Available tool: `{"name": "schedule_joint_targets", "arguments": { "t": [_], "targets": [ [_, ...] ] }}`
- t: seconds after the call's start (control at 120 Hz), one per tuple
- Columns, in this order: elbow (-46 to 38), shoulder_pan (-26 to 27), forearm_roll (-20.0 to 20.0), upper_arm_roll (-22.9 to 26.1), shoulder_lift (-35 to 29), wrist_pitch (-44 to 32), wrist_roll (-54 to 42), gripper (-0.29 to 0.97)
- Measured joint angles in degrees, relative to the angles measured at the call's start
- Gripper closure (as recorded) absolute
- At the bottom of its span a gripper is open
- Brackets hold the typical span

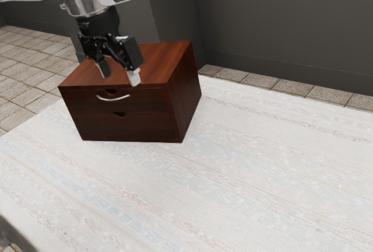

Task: Pull the drawer handle with one arm to open the drawer

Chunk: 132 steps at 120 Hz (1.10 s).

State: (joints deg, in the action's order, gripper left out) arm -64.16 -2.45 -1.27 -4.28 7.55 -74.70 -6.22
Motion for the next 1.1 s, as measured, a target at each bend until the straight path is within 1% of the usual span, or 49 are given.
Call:
{"name": "schedule_joint_targets", "arguments": {
  "t": [0.075, 0.142, 0.183, 0.283, 0.342, 0.4, 0.525, 0.617, 0.683, 0.758, 0.867, 1.1],
  "targets": [
    [-0.35, -0.7, 0.11, -0.18, 0.19, -0.77, -1.14, 0.0],
    [-0.5, -1.74, 0.1, -0.22, 0.2, -1.25, -4.55, 0.0],
    [-0.53, -1.79, 0.19, -0.07, 0.17, -1.46, -7.88, 0.0],
    [-0.91, -1.01, -0.98, -0.27, -0.32, -0.52, -18.07, 0.0],
    [-2.28, -0.87, -1.42, -1.8, -0.71, 0.31, -23.89, 0.0],
    [-6.4, -1.12, -1.59, -3.72, -3.06, 0.3, -29.21, 0.0],
    [-21.71, -3.34, -1.58, -4.53, -11.81, -4.52, -40.32, 0.0],
    [-25.6, -2.46, -1.17, -4.58, -13.83, -8.72, -48.2, 0.0],
    [-26.36, -1.67, -0.17, -4.66, -13.85, -11.06, -53.17, 0.0],
    [-28.61, -2.31, 0.99, -4.74, -13.18, -13.7, -57.21, 0.0],
    [-30.83, -4.05, 2.11, -4.76, -12.89, -17.52, -61.4, 0.0],
    [-31.09, -6.08, 3.73, -4.77, -9.86, -24.28, -68.35, 0.0]
  ]
}}
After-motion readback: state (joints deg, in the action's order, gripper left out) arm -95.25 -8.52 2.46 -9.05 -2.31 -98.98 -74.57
